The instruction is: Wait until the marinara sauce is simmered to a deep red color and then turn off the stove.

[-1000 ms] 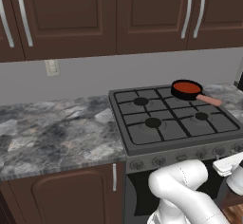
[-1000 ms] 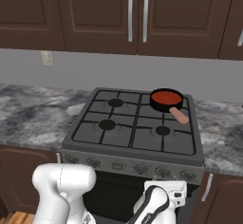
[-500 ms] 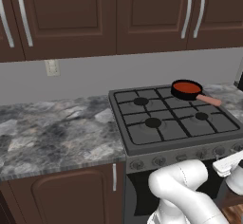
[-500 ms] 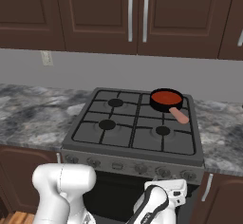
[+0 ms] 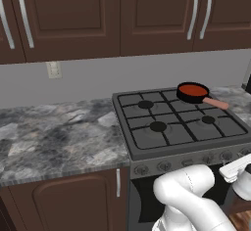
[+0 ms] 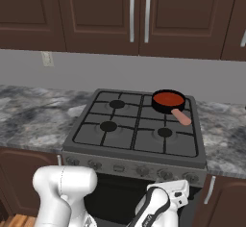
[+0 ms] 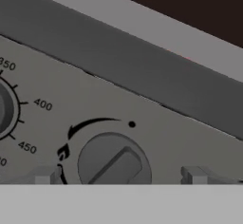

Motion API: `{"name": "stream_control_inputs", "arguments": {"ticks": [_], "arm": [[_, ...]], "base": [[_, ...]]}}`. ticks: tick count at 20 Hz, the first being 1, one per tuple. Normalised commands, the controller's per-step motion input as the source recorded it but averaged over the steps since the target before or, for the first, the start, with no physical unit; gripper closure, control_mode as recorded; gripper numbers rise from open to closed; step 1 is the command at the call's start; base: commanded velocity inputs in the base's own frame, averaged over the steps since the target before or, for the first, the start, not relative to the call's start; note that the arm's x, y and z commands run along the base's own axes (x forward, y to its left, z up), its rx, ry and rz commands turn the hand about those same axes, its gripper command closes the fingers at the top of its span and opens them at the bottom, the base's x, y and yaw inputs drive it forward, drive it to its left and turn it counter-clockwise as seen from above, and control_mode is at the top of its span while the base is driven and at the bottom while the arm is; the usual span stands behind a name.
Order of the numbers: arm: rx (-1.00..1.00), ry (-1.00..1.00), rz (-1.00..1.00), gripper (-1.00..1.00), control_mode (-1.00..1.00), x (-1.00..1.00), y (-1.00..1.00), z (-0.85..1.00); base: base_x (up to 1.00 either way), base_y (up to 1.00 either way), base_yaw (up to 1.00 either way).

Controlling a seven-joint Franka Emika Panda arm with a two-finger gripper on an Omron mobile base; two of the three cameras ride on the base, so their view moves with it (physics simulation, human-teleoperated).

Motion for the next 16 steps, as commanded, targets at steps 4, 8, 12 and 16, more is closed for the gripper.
{"name": "stream_control_inputs", "arguments": {"ticks": [4,8,12,16], "arm": [[-0.09,0.0,0.0,-1.0,-1.0,0.02,0.01,0.0],[-0.08,0.0,0.0,-1.0,-1.0,0.03,0.02,0.0],[-0.06,0.0,0.0,-1.0,-1.0,0.07,0.0,-0.05],[-0.05,0.0,0.0,-1.0,-1.0,0.14,0.0,-0.04]], "base": [[0.0,0.0,0.0],[0.0,0.0,0.0],[0.0,0.0,0.0],[0.0,0.0,0.0]]}}
